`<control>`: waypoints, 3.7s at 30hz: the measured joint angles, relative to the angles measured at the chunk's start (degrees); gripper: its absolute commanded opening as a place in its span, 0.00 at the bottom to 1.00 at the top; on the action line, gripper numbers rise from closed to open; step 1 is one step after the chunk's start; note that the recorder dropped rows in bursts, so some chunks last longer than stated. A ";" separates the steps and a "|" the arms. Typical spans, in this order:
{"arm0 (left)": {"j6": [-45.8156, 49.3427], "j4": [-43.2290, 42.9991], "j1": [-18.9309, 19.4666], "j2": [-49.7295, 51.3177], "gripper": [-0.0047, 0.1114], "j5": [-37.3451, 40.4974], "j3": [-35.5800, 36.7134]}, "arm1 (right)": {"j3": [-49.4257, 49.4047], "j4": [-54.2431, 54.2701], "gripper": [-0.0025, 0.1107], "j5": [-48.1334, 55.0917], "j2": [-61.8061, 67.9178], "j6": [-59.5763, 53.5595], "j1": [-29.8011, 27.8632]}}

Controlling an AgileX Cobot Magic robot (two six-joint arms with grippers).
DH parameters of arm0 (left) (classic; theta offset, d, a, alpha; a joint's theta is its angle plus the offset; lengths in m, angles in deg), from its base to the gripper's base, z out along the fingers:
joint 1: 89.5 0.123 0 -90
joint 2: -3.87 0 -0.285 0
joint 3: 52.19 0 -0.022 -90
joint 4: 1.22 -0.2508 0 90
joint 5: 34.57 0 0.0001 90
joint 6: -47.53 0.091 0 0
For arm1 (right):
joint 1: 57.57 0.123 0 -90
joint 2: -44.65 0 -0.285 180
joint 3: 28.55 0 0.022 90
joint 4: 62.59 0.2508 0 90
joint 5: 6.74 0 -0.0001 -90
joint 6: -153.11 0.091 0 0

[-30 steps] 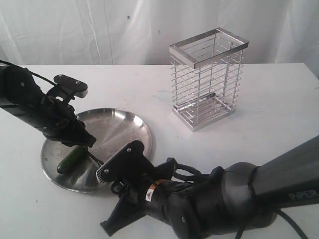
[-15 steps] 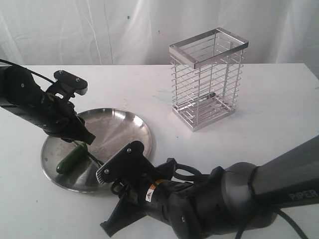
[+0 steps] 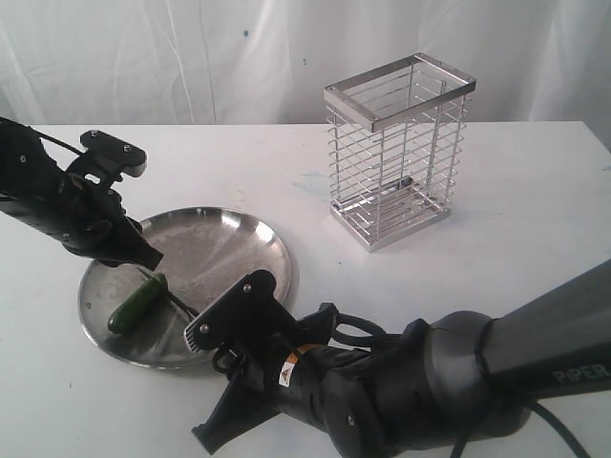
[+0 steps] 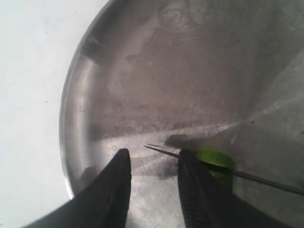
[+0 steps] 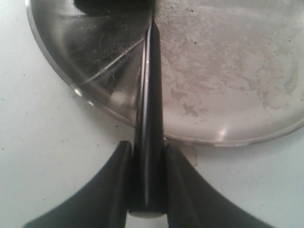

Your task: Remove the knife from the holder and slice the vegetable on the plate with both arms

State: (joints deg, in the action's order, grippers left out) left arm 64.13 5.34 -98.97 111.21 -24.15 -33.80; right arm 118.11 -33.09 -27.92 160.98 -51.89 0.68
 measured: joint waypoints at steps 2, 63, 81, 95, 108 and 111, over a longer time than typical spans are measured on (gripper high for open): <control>0.00 -0.04 0.00 0.25 0.38 0.00 0.00 | 0.00 0.00 0.02 0.00 0.00 0.00 0.00; -0.20 2.60 -5.36 0.29 0.38 4.10 -0.39 | 0.00 0.00 0.02 0.14 0.00 0.23 0.00; 1.38 2.39 -5.64 0.24 0.38 -2.71 4.98 | 0.00 0.23 0.02 0.01 0.00 0.23 0.00; 1.46 1.29 -2.60 -3.02 0.38 1.91 5.80 | 0.00 0.13 0.02 0.01 0.00 0.23 0.00; 1.46 0.97 -2.60 -0.98 0.38 -0.15 7.30 | 0.00 0.13 0.02 0.01 0.00 0.23 0.00; 1.46 0.36 -2.60 -0.59 0.38 -1.42 7.30 | 0.00 0.13 0.02 0.01 0.00 0.23 0.00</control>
State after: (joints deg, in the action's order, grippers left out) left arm 65.59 5.70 -101.57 110.62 -25.56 -26.51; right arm 118.11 -32.96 -27.91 160.98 -51.66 0.68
